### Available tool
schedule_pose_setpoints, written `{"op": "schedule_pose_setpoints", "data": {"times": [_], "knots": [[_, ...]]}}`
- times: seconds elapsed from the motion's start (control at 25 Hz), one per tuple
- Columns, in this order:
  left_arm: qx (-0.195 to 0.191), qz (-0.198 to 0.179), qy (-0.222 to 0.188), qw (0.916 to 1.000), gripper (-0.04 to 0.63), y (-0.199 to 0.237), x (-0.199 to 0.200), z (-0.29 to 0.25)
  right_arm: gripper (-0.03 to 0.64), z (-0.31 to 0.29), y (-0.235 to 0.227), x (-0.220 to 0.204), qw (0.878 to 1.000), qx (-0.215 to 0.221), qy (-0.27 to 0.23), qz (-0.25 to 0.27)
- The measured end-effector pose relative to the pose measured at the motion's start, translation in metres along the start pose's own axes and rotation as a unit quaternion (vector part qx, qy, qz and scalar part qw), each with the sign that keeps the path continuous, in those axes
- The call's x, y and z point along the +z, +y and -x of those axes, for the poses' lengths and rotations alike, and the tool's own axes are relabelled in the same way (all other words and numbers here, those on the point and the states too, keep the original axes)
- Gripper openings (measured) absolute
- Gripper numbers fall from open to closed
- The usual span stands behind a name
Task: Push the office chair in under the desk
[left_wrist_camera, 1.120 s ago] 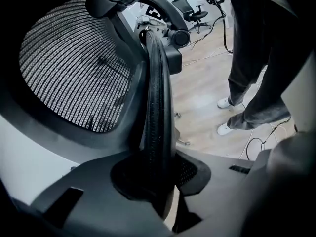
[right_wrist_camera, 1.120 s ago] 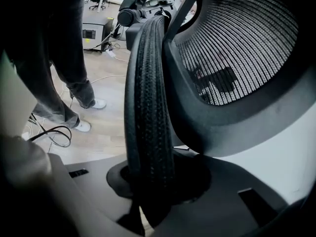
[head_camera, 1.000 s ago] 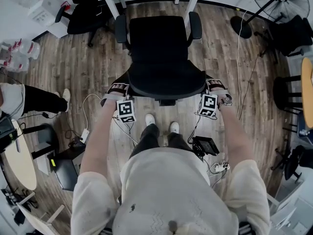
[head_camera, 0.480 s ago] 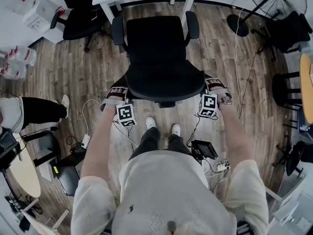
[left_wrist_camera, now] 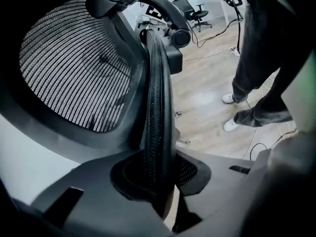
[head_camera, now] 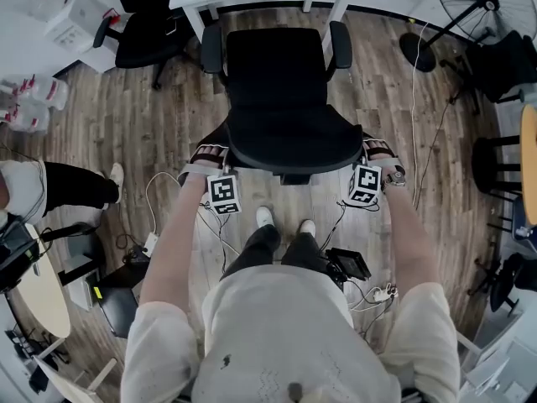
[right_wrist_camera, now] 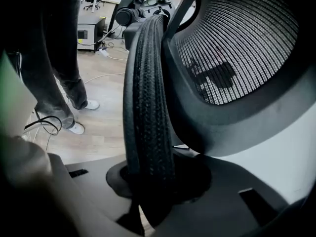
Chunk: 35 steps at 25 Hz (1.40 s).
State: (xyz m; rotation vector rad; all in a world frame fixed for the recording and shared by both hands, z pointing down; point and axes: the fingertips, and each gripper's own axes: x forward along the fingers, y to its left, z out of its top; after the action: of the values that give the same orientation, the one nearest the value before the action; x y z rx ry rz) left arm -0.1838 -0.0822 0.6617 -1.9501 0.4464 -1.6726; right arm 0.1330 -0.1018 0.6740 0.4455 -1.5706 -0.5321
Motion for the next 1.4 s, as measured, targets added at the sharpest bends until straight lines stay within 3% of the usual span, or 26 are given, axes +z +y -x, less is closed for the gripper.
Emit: {"op": "schedule_pose_setpoints", "data": {"times": [0.28, 1.4], "knots": [[0.013, -0.004, 0.0, 0.9999, 0.083, 0.011, -0.008, -0.009, 0.118, -0.011, -0.012, 0.004, 1.0, 0.001, -0.004, 0.001], [0.0, -0.004, 0.009, 1.0, 0.084, 0.097, -0.03, -0.065, 0.12, -0.072, -0.099, 0.0, 1.0, -0.002, -0.007, -0.004]]}}
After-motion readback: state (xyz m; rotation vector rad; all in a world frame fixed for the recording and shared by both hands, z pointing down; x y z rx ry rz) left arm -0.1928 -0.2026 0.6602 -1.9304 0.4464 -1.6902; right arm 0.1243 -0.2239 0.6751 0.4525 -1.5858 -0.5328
